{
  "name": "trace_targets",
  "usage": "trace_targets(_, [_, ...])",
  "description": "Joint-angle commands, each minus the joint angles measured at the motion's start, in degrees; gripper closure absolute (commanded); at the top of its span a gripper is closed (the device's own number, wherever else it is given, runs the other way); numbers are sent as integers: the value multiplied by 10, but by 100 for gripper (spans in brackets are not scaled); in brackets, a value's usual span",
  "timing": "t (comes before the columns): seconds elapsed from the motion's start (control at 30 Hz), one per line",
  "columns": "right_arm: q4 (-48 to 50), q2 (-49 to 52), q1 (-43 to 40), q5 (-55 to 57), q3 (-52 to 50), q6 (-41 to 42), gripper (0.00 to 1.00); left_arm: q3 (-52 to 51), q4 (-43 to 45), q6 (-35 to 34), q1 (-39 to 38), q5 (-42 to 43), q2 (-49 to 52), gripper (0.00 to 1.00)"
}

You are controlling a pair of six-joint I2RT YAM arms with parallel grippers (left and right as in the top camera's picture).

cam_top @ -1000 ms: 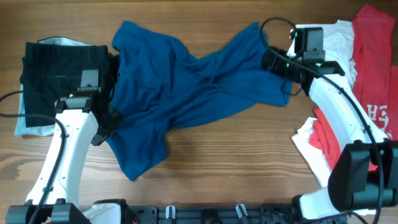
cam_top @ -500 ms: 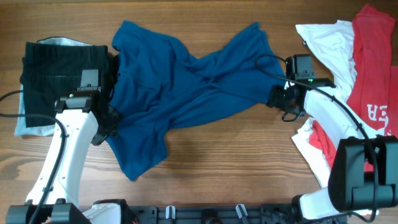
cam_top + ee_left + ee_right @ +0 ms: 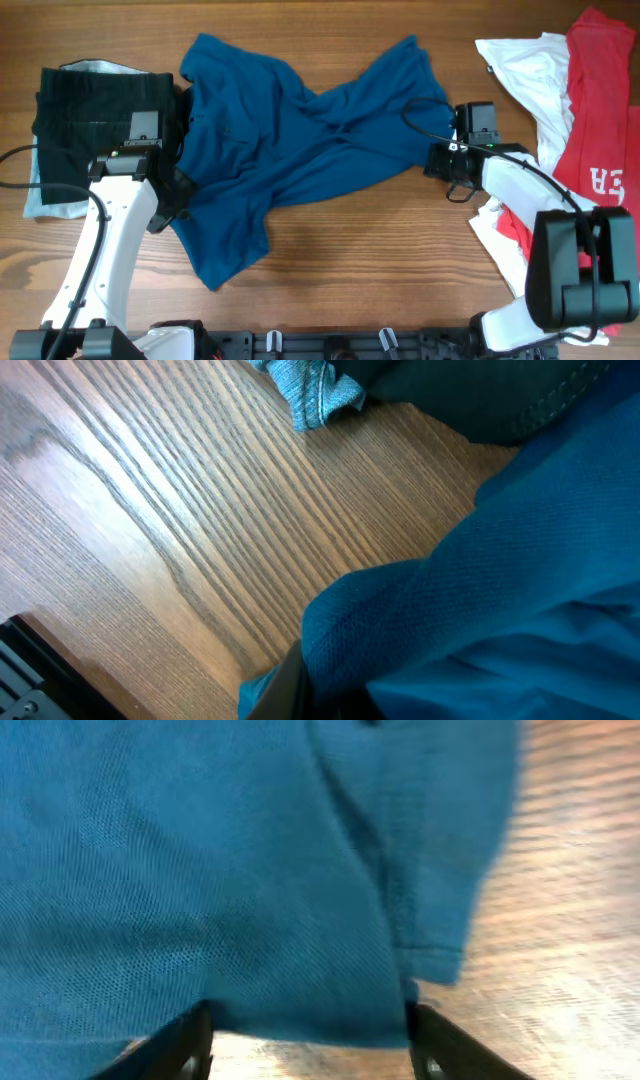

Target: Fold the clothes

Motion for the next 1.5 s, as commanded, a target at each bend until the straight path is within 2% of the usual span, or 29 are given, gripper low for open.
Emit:
trace_targets(0.0, [2,14,2,-35,-5,-29,75,-2,1,9,-3,-12,-6,96])
trace_targets(0.03, [-2,14,2,-35,-5,-29,88,-2,1,9,-3,-12,-6,96])
trace_targets(0.07, [-10,13,2,-35,-5,-27,96,-2,1,9,-3,-12,-6,96])
trace_targets(0.23, [-84,-34,2,-33,-4,-27,96,-2,1,9,-3,-12,-6,96])
trace_targets(0.33, [-127,-104,1,-28,0,-27,96,-2,1,10,-3,-12,-6,96])
trace_targets(0.43, [-184,-192,-3,6,35,-6,96,-1,2,42,-3,-12,-9,96])
trace_targets(0.6, [-256,-279,-7,6,73,-13,96,0,3,67,-3,-12,-28,96])
trace_targets(0.7, [-297,-258,-7,6,71,-14,96,0,3,67,-3,-12,-30,96])
trace_targets(0.97, [-332,-140,-7,19,70,-14,96,0,3,67,-3,-12,-30,96])
trace_targets(1.1, [-314,-88,-7,63,53,-8,96,0,3,67,-3,-12,-30,96])
trace_targets(1.2, [-304,-75,-7,75,53,-10,87,0,3,67,-3,-12,-30,96])
trace_targets(1.23, [-303,-75,-7,75,53,-10,73,0,3,67,-3,-12,-30,96])
trace_targets(1.47, [-305,-75,-7,47,47,-10,57,0,3,67,-3,-12,-30,96])
